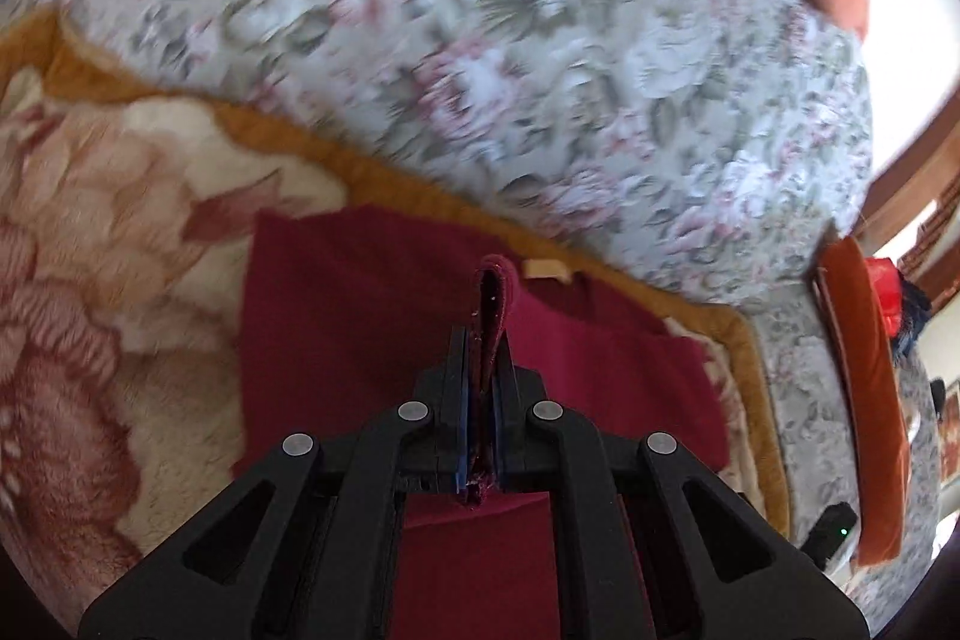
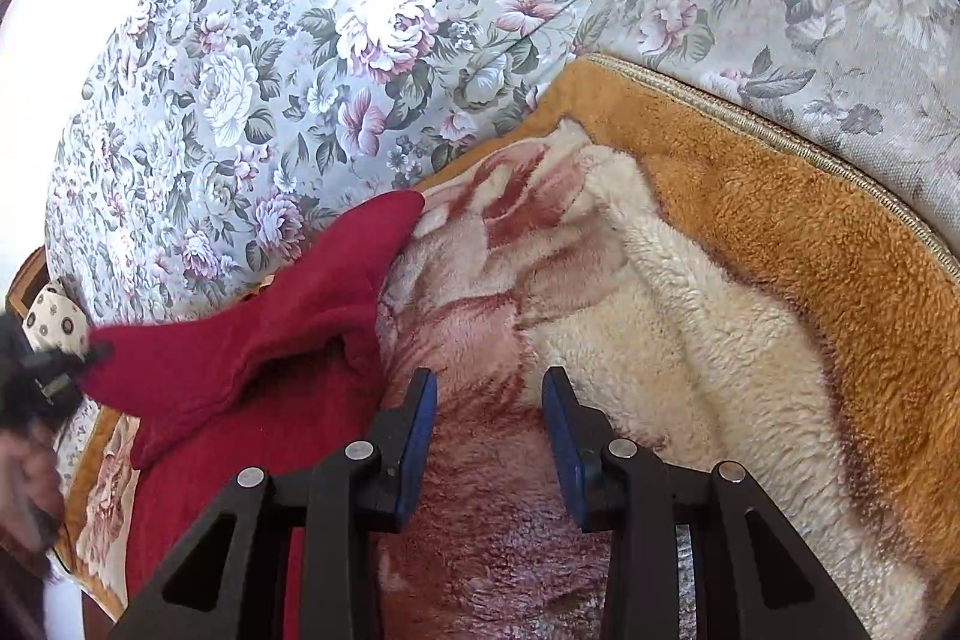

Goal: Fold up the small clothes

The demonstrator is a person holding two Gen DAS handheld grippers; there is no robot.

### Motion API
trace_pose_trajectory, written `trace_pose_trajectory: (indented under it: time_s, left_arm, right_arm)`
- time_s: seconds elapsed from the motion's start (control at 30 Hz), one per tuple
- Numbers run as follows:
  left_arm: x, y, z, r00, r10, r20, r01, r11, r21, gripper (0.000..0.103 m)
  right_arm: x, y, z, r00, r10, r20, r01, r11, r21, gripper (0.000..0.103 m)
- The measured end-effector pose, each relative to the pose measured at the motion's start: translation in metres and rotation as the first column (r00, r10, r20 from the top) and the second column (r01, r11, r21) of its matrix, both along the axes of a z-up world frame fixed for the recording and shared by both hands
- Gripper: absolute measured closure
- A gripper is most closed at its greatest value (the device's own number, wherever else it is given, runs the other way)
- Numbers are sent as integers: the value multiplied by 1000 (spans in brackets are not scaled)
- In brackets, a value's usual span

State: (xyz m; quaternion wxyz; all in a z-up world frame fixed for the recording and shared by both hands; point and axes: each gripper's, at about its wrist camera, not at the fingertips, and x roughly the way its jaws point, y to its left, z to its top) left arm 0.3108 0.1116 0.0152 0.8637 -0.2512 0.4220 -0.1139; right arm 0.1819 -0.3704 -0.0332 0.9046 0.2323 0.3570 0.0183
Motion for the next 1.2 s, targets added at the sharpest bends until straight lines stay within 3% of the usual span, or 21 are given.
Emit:
trace_pose_trajectory:
  time_s: [0.13,0.27,0.37,0.43,0.53,0.6,0.7,0.73,0.77,0.87,0.93,1.03,1.1,1.2]
  left_arm:
    - [-2,20,-27,997,49,-55,-47,998,38,98]
    - [-4,44,-38,987,126,-100,-119,990,82,85]
    - [-13,54,-30,972,227,-61,-216,965,145,85]
    - [-19,46,-18,976,216,24,-217,966,138,85]
    - [-19,8,-4,986,104,132,-127,974,185,85]
    - [-10,-16,-8,990,37,137,-69,968,240,85]
    - [10,-27,-37,996,78,46,-89,941,327,85]
    - [13,-24,-52,996,84,19,-86,942,324,85]
    - [9,-20,-54,995,80,62,-95,949,300,85]
    - [5,-1,-60,993,97,75,-108,980,165,85]
    - [3,4,-62,991,108,81,-117,986,118,85]
    - [-1,-5,-59,989,112,94,-126,978,164,85]
    - [1,-8,-59,989,115,97,-131,974,182,85]
    - [-1,-8,-61,988,119,100,-136,973,185,85]
  right_arm:
    - [0,2,1,1000,3,-1,-3,1000,-16,67]
    - [2,6,2,1000,13,-3,-13,999,-35,64]
    - [3,7,0,1000,20,-5,-20,999,-43,62]
    - [3,8,0,1000,23,-3,-23,998,-52,62]
    - [4,10,1,1000,26,-7,-26,998,-65,61]
    - [4,11,2,999,30,-10,-31,997,-72,59]
    - [5,12,2,999,36,-15,-37,996,-81,59]
    - [6,12,3,999,37,-17,-38,996,-83,59]
    - [6,13,3,999,39,-21,-41,995,-87,59]
    - [13,21,17,997,64,-46,-70,984,-163,59]
    - [17,33,37,993,109,36,-100,975,-200,59]
    - [41,71,59,964,257,75,-231,940,-250,59]
    - [66,101,56,932,362,25,-344,902,-263,59]
    - [81,119,41,900,435,-7,-415,853,-315,60]
